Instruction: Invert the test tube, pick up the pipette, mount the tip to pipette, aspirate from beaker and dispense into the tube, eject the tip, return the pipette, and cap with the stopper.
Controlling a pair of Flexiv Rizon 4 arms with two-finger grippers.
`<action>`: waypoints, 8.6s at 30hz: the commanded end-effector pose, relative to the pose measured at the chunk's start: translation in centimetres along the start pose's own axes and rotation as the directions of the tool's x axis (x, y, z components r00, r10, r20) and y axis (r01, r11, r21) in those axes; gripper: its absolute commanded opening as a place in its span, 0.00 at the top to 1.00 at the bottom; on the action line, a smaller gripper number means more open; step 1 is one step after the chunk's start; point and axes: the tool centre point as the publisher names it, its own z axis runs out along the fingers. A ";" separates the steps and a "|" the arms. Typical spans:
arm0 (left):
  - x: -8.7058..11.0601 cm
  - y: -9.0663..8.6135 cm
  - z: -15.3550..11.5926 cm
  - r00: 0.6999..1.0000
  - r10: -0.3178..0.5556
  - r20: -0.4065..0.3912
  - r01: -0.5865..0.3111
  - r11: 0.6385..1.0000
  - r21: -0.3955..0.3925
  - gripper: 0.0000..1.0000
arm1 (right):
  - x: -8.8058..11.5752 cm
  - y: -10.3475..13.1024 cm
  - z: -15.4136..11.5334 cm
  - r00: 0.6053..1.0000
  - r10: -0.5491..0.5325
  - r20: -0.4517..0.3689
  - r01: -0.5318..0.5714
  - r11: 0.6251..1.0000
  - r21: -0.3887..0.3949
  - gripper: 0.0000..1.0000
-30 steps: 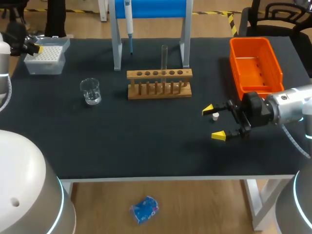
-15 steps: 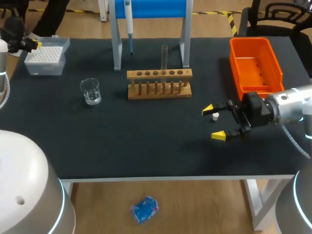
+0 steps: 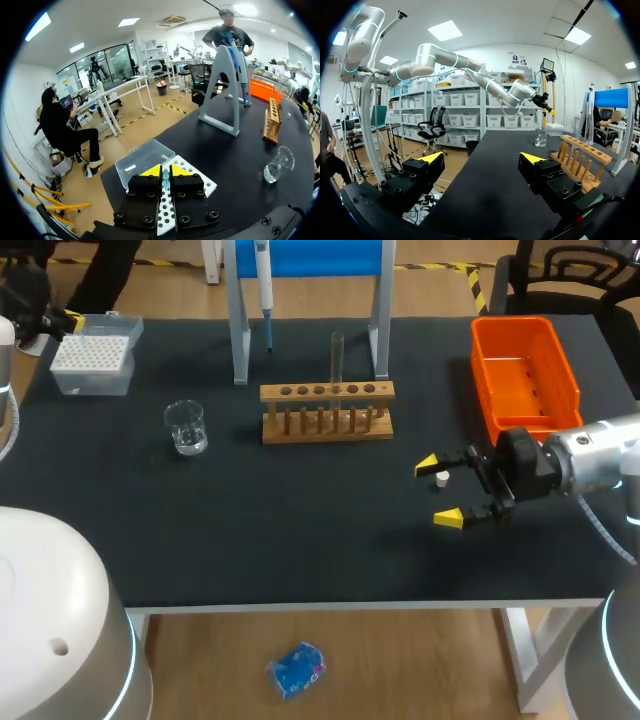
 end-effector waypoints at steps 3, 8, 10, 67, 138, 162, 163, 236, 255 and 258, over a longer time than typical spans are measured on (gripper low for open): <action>3.8 -2.9 -3.5 0.989 0.095 -0.113 -0.098 0.995 -0.022 1.00 | 0.1 0.0 0.0 1.000 -0.001 0.002 0.001 1.000 0.000 0.00; 8.8 -5.5 -5.9 0.943 0.206 -0.262 -0.211 0.977 0.012 1.00 | 0.1 0.0 0.0 1.000 -0.001 0.002 0.001 1.000 0.000 0.00; 11.2 -6.7 -6.9 0.924 0.251 -0.290 -0.252 0.967 0.033 1.00 | 0.1 0.0 0.0 1.000 -0.001 0.002 0.001 1.000 0.000 0.00; 49.3 -15.4 -5.3 0.749 0.254 -0.612 -0.268 0.961 0.070 1.00 | 0.1 0.0 0.0 1.000 -0.001 0.002 0.001 1.000 0.000 0.00; 57.9 -15.2 -3.2 0.697 0.244 -0.675 -0.253 0.964 0.087 1.00 | -5.7 2.9 7.4 0.991 -0.020 0.130 0.029 0.997 -0.070 0.00; 57.9 -15.2 -3.2 0.697 0.244 -0.675 -0.253 0.964 0.087 1.00 | -7.9 3.0 9.3 0.995 -0.019 0.094 0.023 0.999 -0.043 0.53; 57.9 -15.2 -3.2 0.697 0.244 -0.675 -0.253 0.964 0.087 1.00 | -7.9 3.0 9.3 0.995 -0.019 0.095 0.023 0.999 -0.043 0.53; 49.4 -18.4 -3.8 0.841 0.284 -0.461 -0.290 0.955 0.060 0.00 | -1.9 1.7 3.1 0.991 0.058 0.120 -0.052 0.997 -0.049 1.00; 43.6 -19.2 -2.9 0.932 0.198 -0.303 -0.190 0.980 0.055 0.00 | -0.7 0.7 -1.3 0.987 0.083 0.141 -0.075 0.995 -0.065 1.00; 41.8 -19.5 -2.4 0.953 0.162 -0.255 -0.154 0.987 0.053 0.00 | -0.4 0.7 -2.6 0.987 0.081 0.142 -0.072 0.995 -0.067 1.00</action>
